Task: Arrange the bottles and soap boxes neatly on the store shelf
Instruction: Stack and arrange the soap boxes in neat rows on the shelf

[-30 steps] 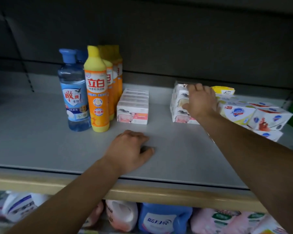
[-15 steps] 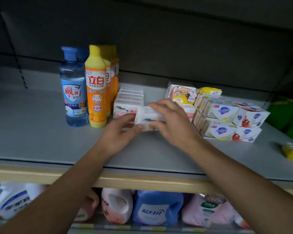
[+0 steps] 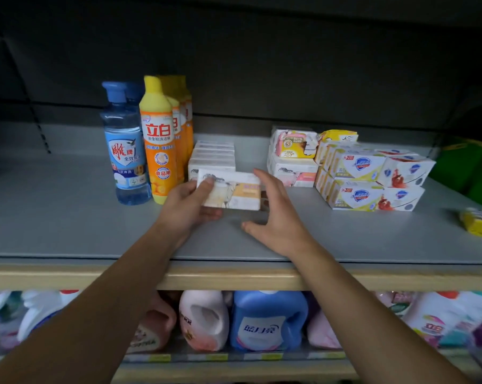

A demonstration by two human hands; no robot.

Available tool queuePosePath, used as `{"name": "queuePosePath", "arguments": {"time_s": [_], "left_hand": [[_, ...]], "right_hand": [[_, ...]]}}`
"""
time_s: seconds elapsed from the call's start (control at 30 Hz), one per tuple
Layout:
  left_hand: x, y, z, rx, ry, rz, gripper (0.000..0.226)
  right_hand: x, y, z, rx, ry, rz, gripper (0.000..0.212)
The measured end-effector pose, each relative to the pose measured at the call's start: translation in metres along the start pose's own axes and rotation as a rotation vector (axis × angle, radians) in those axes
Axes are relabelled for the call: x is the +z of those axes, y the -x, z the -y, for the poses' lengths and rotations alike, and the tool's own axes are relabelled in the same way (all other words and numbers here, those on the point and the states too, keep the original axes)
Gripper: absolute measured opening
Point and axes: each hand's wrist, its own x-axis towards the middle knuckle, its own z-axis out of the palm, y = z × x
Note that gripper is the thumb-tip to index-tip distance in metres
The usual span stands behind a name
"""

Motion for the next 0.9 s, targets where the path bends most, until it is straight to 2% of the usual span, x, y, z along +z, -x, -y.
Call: {"name": "queuePosePath", "arguments": {"time_s": [0.2, 0.3, 0.33, 0.37, 0.43, 0.57, 0.63, 0.73, 0.8, 0.9], "left_hand": [[-0.0003, -0.0014, 0.0029, 0.014, -0.015, 0.003, 0.026], [-0.0018, -0.0013, 0.0015, 0.037, -0.006, 0.020, 0.024], [-0.0020, -0.0012, 0.0021, 0.048, -0.042, 0.042, 0.027], [-0.0021, -0.0010, 0.0033, 0.057, -0.095, 0.058, 0.034], [-0.0017, -0.0006, 0.0053, 0.076, -0.236, 0.050, 0.051], [-0.0027, 0.0011, 0.0050, 0.101, -0.440, 0.003, 0.070], [-0.0031, 0.0008, 0.0051, 0.104, -0.439, -0.002, 0.068], [-0.0022, 0.0008, 0.0051, 0.105, -0.353, 0.040, 0.050], [-0.0018, 0.0014, 0.0051, 0.103, -0.312, 0.068, 0.040], [-0.0016, 0.0030, 0.0053, 0.126, -0.364, 0.047, 0.048]], "right_hand": [[-0.0053, 0.0002, -0.0049, 0.088, -0.194, 0.013, 0.073], [-0.0061, -0.0003, -0.0058, 0.213, -0.302, -0.044, 0.048], [-0.0069, -0.0016, -0.0057, 0.265, -0.303, -0.079, 0.035], [-0.0075, -0.0031, -0.0054, 0.322, -0.314, -0.106, 0.032], [-0.0089, -0.0056, -0.0065, 0.419, -0.365, -0.136, 0.045], [-0.0094, -0.0074, -0.0105, 0.489, -0.365, -0.130, 0.044], [-0.0093, -0.0077, -0.0100, 0.491, -0.368, -0.125, 0.043], [-0.0092, -0.0075, -0.0090, 0.467, -0.525, -0.145, 0.034], [-0.0086, -0.0054, -0.0100, 0.430, -0.612, -0.141, 0.043], [-0.0078, -0.0026, -0.0107, 0.349, -0.537, -0.141, 0.045]]}}
